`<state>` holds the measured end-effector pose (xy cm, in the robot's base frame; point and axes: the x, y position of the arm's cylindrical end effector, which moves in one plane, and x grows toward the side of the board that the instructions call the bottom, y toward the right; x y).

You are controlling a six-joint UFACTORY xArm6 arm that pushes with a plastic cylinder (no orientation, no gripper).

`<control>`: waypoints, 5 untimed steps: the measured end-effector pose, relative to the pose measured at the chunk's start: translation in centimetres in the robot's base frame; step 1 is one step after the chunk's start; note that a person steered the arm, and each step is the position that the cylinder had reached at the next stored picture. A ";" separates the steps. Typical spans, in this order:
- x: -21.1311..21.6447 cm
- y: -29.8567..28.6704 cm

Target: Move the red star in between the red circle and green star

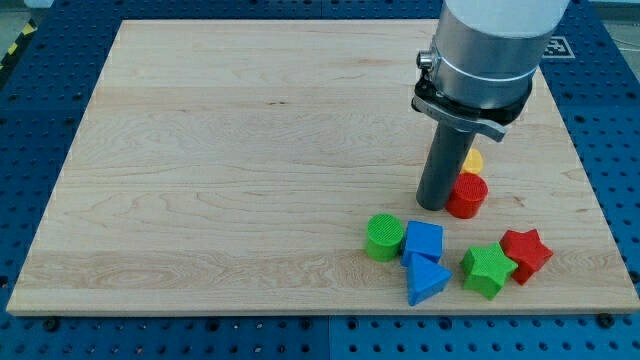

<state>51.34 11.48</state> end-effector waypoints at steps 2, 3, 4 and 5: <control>-1.4 -7.0; -1.4 -10.4; -0.7 -12.0; 0.1 -12.1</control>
<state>51.48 -0.59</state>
